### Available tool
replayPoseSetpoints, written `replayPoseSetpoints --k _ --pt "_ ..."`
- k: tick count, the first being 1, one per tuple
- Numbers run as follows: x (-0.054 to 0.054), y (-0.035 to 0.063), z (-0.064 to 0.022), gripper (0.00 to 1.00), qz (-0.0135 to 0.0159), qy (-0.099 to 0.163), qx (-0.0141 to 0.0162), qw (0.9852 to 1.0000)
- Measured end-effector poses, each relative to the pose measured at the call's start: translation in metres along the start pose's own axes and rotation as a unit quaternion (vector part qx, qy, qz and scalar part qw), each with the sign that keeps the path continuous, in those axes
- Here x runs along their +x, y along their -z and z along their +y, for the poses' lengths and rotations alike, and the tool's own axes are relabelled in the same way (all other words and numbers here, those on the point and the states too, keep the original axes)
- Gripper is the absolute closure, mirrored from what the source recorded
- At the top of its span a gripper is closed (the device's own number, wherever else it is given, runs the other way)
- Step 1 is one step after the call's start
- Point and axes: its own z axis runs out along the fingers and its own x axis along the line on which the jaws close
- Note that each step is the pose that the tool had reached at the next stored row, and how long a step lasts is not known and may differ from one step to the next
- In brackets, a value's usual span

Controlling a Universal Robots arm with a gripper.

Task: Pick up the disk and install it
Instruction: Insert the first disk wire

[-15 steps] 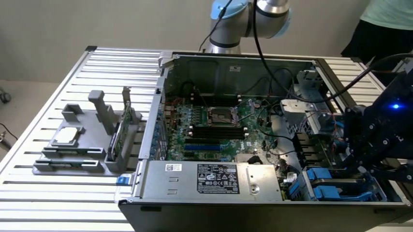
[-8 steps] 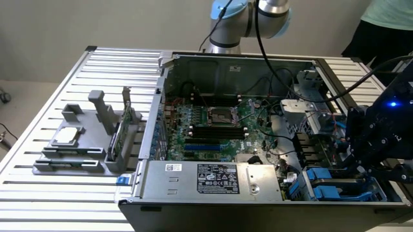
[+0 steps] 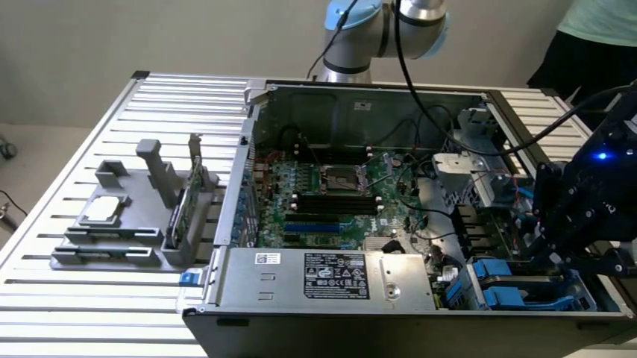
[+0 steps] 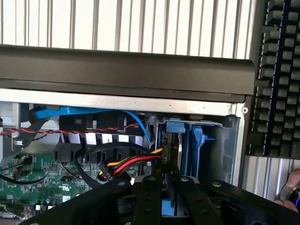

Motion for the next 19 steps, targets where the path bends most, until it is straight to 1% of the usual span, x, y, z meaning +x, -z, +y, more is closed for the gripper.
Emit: replayPoseSetpoints --k 2,4,8,14,15,16,17,18,19 --pt "0.0006 -0.0008 0.0003 0.82 -0.0016 -0.002 0.0001 1.0" --pt "0.0006 -0.0011 0.0004 0.82 -0.0022 -0.003 0.0001 1.0" --pt "0.0006 -0.0016 0.0005 0.82 -0.0022 -0.004 -0.0007 1.0" --pt "0.0006 -0.0017 0.0004 0.82 -0.0023 -0.004 -0.0011 1.0" --pt "0.0005 -0.0017 0.0 0.82 -0.0024 -0.004 -0.0024 1.0" --pt "0.0005 -0.0019 -0.0005 0.82 -0.0024 -0.004 -0.0048 1.0" --pt "0.0005 -0.0018 -0.0013 0.82 -0.0026 -0.004 -0.0085 1.0" --pt "0.0005 -0.0018 -0.0021 0.82 -0.0027 -0.004 -0.0112 0.9999" --pt "0.0005 -0.0018 -0.0027 0.82 -0.0028 -0.004 -0.0122 0.9999"
